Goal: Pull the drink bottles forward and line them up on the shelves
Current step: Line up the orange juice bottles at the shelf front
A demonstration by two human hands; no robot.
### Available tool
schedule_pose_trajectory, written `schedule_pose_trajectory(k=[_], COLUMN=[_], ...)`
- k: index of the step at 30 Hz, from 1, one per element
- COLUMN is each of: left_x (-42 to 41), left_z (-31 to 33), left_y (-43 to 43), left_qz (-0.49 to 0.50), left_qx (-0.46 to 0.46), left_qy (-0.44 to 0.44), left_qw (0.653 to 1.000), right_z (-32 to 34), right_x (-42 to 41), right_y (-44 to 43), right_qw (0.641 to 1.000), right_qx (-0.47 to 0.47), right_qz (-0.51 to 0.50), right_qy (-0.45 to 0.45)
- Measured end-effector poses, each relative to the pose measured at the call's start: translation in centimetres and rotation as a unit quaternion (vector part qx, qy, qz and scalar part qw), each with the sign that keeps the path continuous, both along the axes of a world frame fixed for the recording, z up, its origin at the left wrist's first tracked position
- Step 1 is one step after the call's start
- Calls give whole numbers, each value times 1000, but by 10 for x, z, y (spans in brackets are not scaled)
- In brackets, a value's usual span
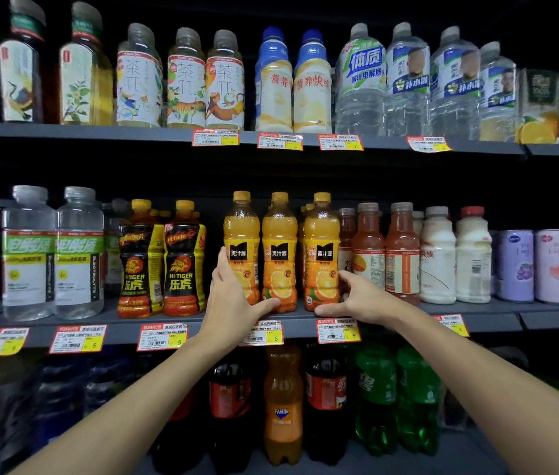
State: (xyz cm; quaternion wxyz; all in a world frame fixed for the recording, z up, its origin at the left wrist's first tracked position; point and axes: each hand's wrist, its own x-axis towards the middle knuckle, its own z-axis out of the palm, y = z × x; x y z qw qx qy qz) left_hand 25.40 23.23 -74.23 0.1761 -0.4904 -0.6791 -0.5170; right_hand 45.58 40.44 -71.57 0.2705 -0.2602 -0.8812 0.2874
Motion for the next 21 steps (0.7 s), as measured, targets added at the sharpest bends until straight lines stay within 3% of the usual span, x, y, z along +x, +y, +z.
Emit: schedule_pose_trajectory(k=[16, 21], left_x=[4, 2], left_z=[6, 12], left_y=[-8, -14], left_qz=[-9, -20], left_qx=[-20, -27], left_qy=[-15, -45], left_qw=[1000, 998], right_z=[3, -6], right_x=[6, -2], right_y=[-11, -27], right_qw=[999, 985], right_qx=[38, 82], right_qz=[-9, -85], right_qy=[-8, 123])
